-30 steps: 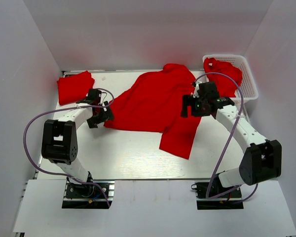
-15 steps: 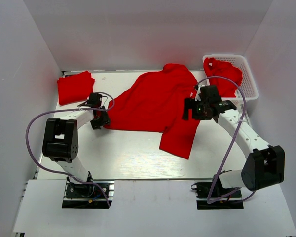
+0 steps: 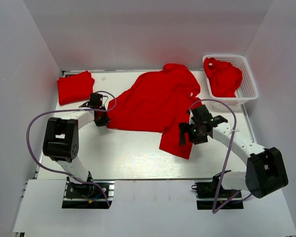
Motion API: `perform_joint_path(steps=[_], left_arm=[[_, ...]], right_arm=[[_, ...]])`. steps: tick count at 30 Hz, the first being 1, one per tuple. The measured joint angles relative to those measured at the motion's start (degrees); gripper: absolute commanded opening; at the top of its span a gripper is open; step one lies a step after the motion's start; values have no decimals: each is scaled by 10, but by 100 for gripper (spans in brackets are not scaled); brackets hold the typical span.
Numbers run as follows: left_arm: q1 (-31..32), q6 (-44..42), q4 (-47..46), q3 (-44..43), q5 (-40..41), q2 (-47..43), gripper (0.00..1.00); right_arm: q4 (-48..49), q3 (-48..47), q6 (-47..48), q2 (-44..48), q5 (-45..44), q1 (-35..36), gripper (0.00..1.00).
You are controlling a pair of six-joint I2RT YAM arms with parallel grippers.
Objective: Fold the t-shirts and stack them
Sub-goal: Flatten out the tshirt
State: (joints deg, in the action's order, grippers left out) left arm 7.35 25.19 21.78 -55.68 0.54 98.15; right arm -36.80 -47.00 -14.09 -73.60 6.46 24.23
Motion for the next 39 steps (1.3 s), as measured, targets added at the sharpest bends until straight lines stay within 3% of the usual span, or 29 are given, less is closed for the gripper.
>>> perform_joint_path(steps=[10, 14, 17, 19, 21, 22, 23, 31, 39], left_arm=[[0, -1, -13, 22, -6, -16, 0], [0, 0, -15, 24, -8, -19, 0], [0, 2, -16, 29, -10, -22, 0], [0, 3, -19, 33, -11, -25, 0], [0, 4, -21, 38, -10, -30, 0], [0, 4, -21, 41, -11, -32, 0], [0, 6, -23, 44, -11, -34, 0], [0, 7, -14, 63, -27, -72, 0], [0, 0, 27, -14, -109, -144, 0]], right_arm=[[37, 75, -67, -28, -20, 69, 90], [56, 80, -95, -35, -31, 80, 82], [67, 81, -111, -40, -42, 85, 61], [77, 83, -122, -45, -48, 89, 34], [88, 83, -138, -54, -48, 91, 20], [93, 83, -146, -57, -48, 92, 3], [96, 83, -150, -60, -50, 93, 0], [70, 74, -213, -49, -142, 106, 0], [67, 13, -175, 104, -260, 103, 0]])
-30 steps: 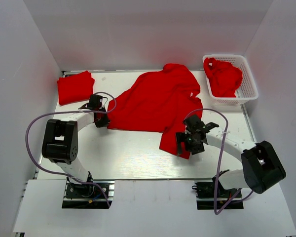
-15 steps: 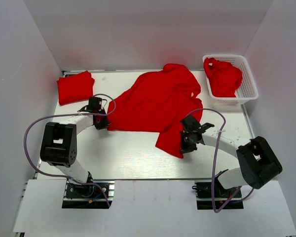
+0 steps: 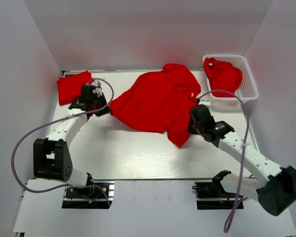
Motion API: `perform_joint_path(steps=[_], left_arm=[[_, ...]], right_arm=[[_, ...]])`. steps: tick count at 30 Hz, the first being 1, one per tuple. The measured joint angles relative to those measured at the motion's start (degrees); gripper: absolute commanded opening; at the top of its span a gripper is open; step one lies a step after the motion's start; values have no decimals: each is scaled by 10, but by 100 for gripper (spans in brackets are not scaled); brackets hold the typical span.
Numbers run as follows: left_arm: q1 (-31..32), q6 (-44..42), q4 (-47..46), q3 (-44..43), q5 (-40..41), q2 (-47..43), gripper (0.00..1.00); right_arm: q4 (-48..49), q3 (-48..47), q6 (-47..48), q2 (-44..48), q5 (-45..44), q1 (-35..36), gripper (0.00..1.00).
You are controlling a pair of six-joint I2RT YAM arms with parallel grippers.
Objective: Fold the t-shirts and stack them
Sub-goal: Flatten out the tshirt
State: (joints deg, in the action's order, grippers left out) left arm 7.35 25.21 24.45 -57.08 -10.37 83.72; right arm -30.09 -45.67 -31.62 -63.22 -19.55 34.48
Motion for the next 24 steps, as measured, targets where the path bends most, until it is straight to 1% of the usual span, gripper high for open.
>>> perform_joint_path(steps=[3, 6, 9, 11, 15, 17, 20, 24], left_arm=[[0, -1, 2, -73, -25, -27, 0], [0, 1, 3, -164, -36, -47, 0], [0, 1, 14, -289, -28, -49, 0], [-1, 0, 37, -373, -18, -44, 0], [-1, -9, 83, -563, 15, -14, 0], [0, -16, 98, -636, 35, -5, 0], [-1, -29, 111, -693, 65, -14, 0], [-1, -45, 119, -696, 92, -56, 0]], right_arm=[[23, -79, 49, 27, -55, 0, 0], [76, -163, 106, 38, -124, 0, 0], [159, -220, 179, 58, -195, 0, 0], [219, -252, 242, 71, -231, 0, 0], [294, -360, 355, 66, -264, -1, 0], [322, -427, 403, 57, -266, -1, 0], [346, -524, 462, 47, -263, -1, 0], [344, -639, 518, 37, -235, -1, 0]])
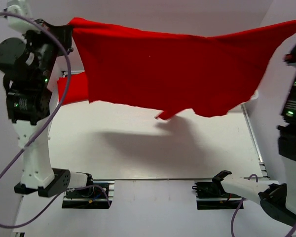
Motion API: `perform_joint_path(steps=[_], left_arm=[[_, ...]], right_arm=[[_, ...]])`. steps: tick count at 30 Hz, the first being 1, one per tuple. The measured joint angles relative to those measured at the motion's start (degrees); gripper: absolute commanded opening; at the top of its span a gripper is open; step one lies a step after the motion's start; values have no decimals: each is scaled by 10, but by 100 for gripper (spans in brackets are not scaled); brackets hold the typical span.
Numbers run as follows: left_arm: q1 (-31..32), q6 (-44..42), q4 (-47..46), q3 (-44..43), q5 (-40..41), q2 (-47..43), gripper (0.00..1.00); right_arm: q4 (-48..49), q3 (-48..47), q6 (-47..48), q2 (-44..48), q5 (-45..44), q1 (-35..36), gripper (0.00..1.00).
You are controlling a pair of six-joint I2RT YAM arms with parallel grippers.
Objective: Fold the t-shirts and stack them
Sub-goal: Flatten out the tshirt
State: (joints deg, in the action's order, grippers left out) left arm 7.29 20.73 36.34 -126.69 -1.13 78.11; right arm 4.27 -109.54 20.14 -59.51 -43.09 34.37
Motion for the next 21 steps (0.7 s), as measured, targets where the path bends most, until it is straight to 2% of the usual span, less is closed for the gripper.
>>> perform_joint_path(steps=[6, 13, 18, 21], left_arm=[[5, -27, 1, 3, 17, -91, 0], [4, -40, -27, 6, -37, -191, 0], [3, -43, -37, 10, -68, -200, 0], [3, -41, -43, 51, -74, -199, 0]], right_arm=[[-21, -96, 28, 15, 80, 0, 0], [-42, -99, 23, 71, 166, 0, 0], [-28, -90, 23, 80, 179, 0, 0], [2, -50, 31, 80, 165, 0, 0]])
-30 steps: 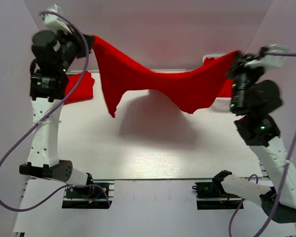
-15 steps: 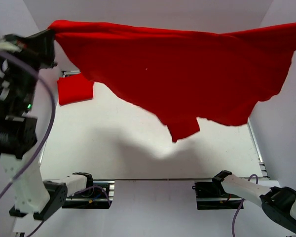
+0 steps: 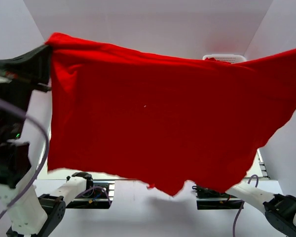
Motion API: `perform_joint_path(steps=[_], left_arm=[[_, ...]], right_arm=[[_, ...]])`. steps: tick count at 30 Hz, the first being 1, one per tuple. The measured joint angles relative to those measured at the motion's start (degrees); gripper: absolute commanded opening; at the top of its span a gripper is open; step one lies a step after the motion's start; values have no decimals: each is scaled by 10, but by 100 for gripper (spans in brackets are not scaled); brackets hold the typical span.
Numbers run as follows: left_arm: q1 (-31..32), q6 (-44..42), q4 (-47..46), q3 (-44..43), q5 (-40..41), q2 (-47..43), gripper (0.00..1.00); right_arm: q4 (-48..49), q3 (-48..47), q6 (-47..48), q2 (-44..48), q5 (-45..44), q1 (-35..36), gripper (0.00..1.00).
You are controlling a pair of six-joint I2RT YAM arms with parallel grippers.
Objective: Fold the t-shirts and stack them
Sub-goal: Flatten out the tshirt
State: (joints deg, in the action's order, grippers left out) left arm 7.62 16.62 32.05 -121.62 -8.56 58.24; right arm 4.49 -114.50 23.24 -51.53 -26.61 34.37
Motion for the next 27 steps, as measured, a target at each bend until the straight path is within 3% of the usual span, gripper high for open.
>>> perform_joint_path(steps=[5, 10, 16, 22, 27], left_arm=[[0, 18, -11, 115, 2, 24, 0], [-1, 55, -43, 279, 40, 112, 0], [-3, 89, -70, 451, 67, 278, 0], [-7, 82, -111, 440, 77, 427, 0], [-12, 56, -126, 315, 72, 584, 0]], right_arm=[[94, 145, 41, -25, -91, 0, 0], [183, 288, 70, -143, -181, -10, 0], [145, 374, 4, -337, -208, -55, 0], [70, 318, -99, -487, -170, -115, 0], [16, 188, -139, -626, -126, -147, 0]])
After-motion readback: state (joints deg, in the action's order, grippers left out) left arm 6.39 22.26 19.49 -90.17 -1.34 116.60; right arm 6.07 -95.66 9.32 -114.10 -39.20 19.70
